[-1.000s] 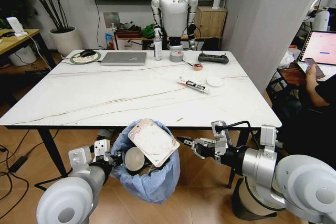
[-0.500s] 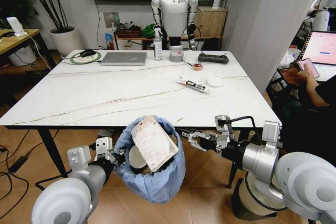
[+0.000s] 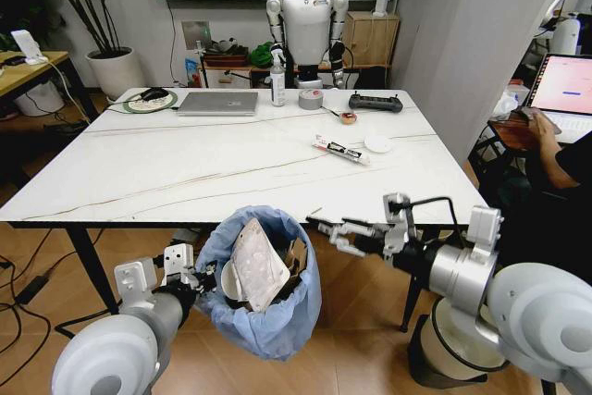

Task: Pick up the trash bin and place the trash from the table into it.

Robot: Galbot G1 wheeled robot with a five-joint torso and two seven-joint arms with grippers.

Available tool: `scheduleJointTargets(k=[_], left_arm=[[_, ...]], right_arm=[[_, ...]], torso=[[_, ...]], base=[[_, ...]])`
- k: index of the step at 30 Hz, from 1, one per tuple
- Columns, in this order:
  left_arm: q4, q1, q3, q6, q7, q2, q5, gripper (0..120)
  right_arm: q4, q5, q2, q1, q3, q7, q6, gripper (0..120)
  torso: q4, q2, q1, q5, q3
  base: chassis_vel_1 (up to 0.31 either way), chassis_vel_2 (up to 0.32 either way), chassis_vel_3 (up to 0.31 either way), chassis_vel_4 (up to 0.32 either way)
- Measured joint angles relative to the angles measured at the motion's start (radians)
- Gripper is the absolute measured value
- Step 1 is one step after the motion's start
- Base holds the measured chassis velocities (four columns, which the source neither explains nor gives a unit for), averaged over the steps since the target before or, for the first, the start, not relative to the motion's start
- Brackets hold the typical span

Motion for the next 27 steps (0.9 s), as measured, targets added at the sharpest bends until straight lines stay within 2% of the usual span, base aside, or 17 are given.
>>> scheduleJointTargets(k=[7,14,18,27], left_arm=[[-0.008,0.024,-0.004,0.000,0.000,0.002,0.013,0],[-0.009,0.039,-0.015,0.000,0.000,0.004,0.013,0],[-0.009,0.040,-0.014,0.000,0.000,0.006,0.013,0],[-0.009,0.041,-0.009,0.000,0.000,0.007,0.012,0]], right_arm=[[-0.135,-0.186,0.042,0.084,-0.001,-0.015,-0.006,100],[-0.299,-0.354,0.060,0.201,-0.040,-0.106,-0.031,100],[-0.458,-0.465,0.063,0.328,-0.094,-0.210,-0.068,100],[-0.719,-0.538,0.115,0.556,-0.256,-0.281,-0.122,100]], torso=[[-0.0001,0.000,0.000,0.0003,0.000],[0.0000,0.000,0.000,0.0001,0.000],[-0.0002,0.000,0.000,0.0001,0.000],[0.0000,0.000,0.000,0.0002,0.000]], base=[[0.000,0.000,0.000,0.000],[0.000,0.000,0.000,0.000],[0.000,0.000,0.000,0.000],[0.000,0.000,0.000,0.000]])
